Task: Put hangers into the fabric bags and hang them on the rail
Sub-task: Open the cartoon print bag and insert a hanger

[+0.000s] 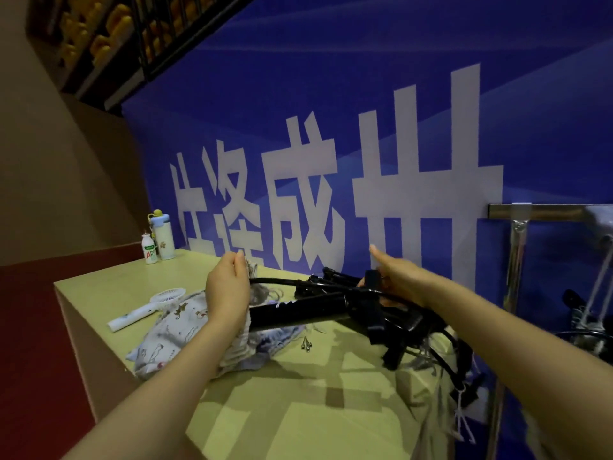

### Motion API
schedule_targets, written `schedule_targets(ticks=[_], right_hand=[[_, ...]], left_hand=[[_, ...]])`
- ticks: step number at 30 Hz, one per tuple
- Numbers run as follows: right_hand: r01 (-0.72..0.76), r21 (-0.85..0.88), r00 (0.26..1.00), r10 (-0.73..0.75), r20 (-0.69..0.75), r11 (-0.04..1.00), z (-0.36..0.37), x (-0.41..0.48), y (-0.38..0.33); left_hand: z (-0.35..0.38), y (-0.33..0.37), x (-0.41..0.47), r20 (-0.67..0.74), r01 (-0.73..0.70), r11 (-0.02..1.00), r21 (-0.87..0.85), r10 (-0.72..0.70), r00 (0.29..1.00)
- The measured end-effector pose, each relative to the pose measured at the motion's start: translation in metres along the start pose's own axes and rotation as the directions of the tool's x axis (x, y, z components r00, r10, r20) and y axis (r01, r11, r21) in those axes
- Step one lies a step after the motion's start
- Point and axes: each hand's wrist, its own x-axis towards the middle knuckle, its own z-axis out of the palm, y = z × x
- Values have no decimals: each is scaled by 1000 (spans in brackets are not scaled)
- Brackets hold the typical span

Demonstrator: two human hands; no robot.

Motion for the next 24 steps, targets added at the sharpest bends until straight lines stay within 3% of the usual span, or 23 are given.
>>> schedule_targets(ticks=[3, 5, 10, 15, 17, 19, 24], right_hand=[[12, 35, 969, -21, 246, 999, -8, -29, -34], [120, -37, 952, -105, 288, 992, -3, -43, -56], [303, -74, 952, -298, 76, 950, 40, -54, -100], [416, -146, 909, -417, 22, 898, 99, -73, -129], [465, -198, 881, -473, 7, 863, 118, -79, -139], [500, -286, 847, -530, -35, 818, 131, -82, -149], [518, -633, 661, -739, -132, 576, 160, -84, -162]], left_hand=[[-31, 13, 12, -125, -8, 993, 115, 22, 992], [-55, 25, 19, -202, -9, 982, 189, 48, 978], [-111, 42, 24, -291, -66, 952, 300, 157, 944], [-130, 42, 14, -149, -169, 928, 330, 229, 962], [-128, 37, 4, -86, -173, 941, 291, 206, 975], [-123, 30, -5, -30, -92, 986, 141, 97, 995], [-104, 29, -19, -46, 193, 952, -237, -210, 977]])
